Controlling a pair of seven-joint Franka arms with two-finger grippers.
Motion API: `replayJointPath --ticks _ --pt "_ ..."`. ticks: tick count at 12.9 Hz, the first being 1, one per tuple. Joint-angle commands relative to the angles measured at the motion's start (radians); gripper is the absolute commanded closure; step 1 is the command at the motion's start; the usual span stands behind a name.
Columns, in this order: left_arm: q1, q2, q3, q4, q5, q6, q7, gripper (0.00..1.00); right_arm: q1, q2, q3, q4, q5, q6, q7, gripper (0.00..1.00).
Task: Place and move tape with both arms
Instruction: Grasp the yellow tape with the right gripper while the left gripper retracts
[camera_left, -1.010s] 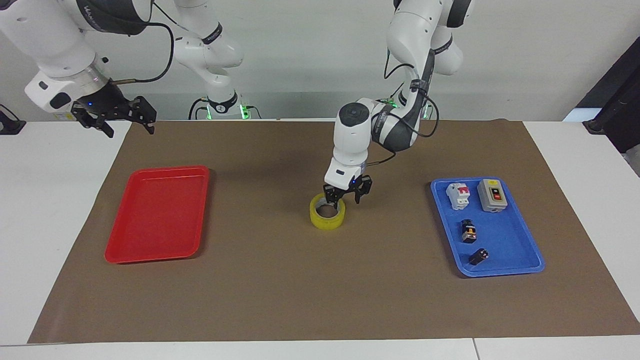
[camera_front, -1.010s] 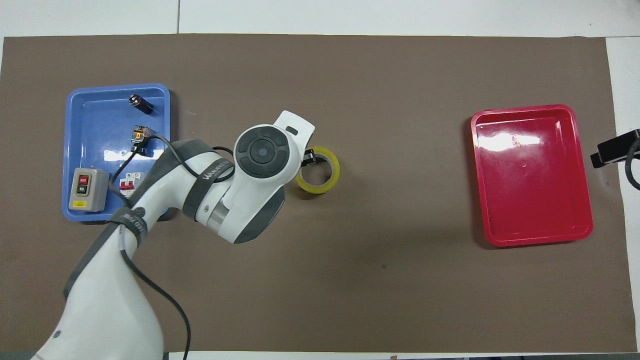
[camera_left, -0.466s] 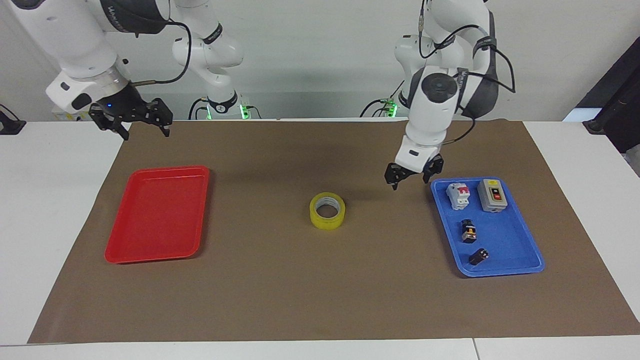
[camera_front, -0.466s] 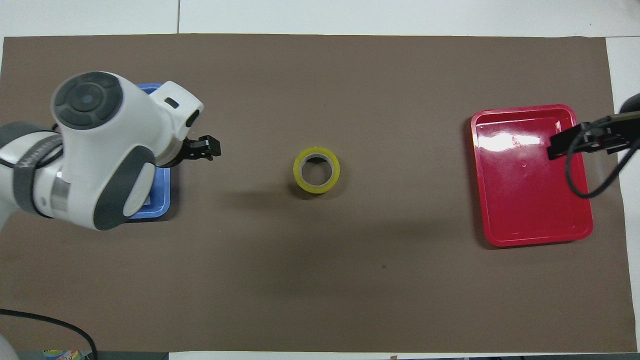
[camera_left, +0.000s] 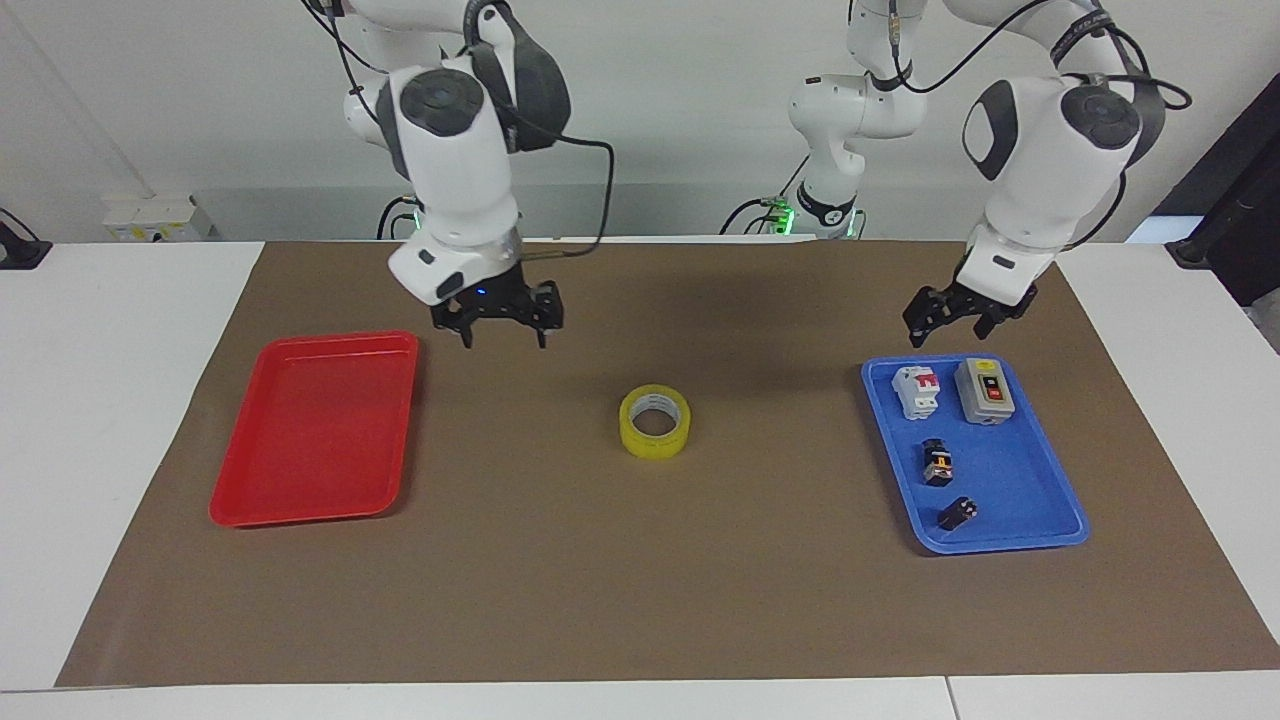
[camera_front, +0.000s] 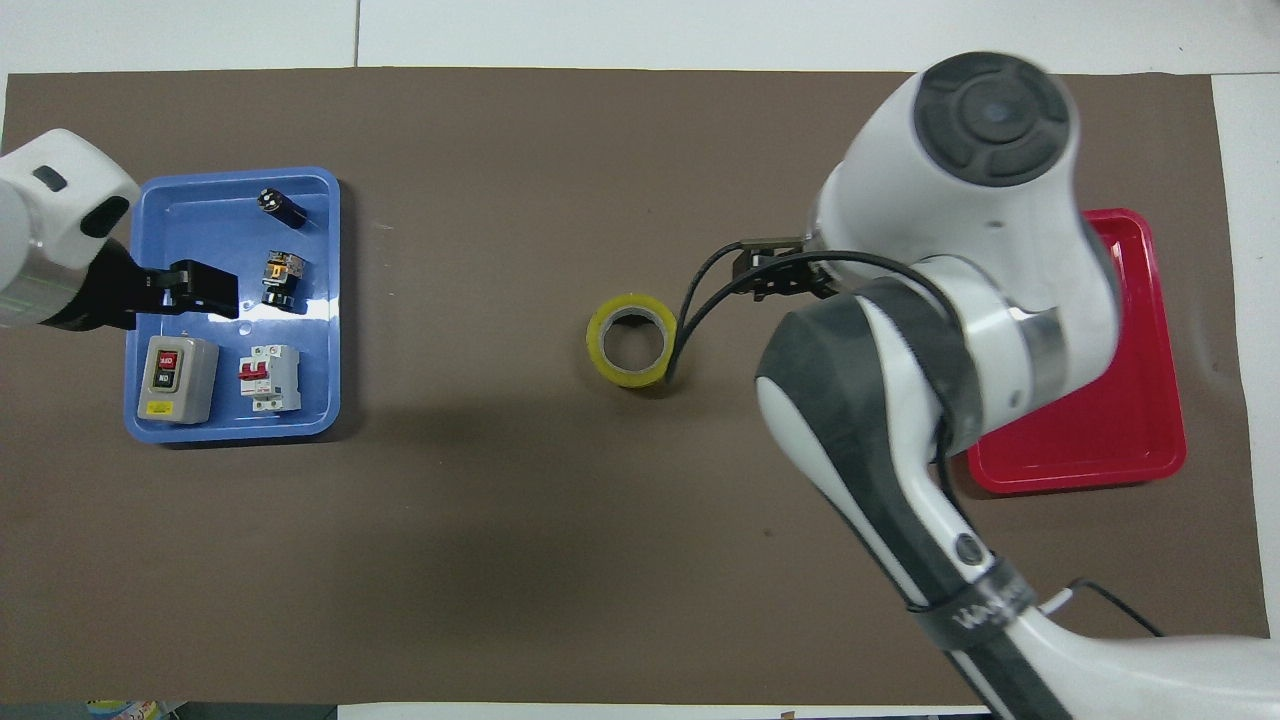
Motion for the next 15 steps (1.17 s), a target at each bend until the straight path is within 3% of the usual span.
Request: replayJointPath --ticks 1,4,8,10,13,15 --pt "0.033 0.021 -0.005 0.143 -0.024 -0.142 0.064 0.00 0.052 0.049 -0.006 -0.055 0.003 0.118 0.071 0.00" --pt "0.064 0.042 -0.002 0.226 -0.025 -0.225 0.084 0.00 0.119 0.172 -0.006 -0.057 -0.012 0.273 0.160 0.00" --pt "0.118 -0.028 -0.005 0.168 -0.027 -0.302 0.181 0.00 0.147 0.175 -0.006 -0.197 -0.012 0.428 0.164 0.03" --pt "0.119 -0.031 -0.005 0.160 -0.027 -0.290 0.181 0.00 0.147 0.172 -0.007 -0.232 -0.012 0.467 0.164 0.24" --pt "0.110 -0.016 -0.007 0.182 -0.037 -0.261 0.176 0.00 0.146 0.174 -0.006 -0.223 -0.012 0.455 0.162 1.00" --pt "0.108 -0.013 -0.008 0.191 -0.051 -0.261 0.173 0.00 0.141 0.175 -0.007 -0.191 -0.012 0.412 0.160 1.00"
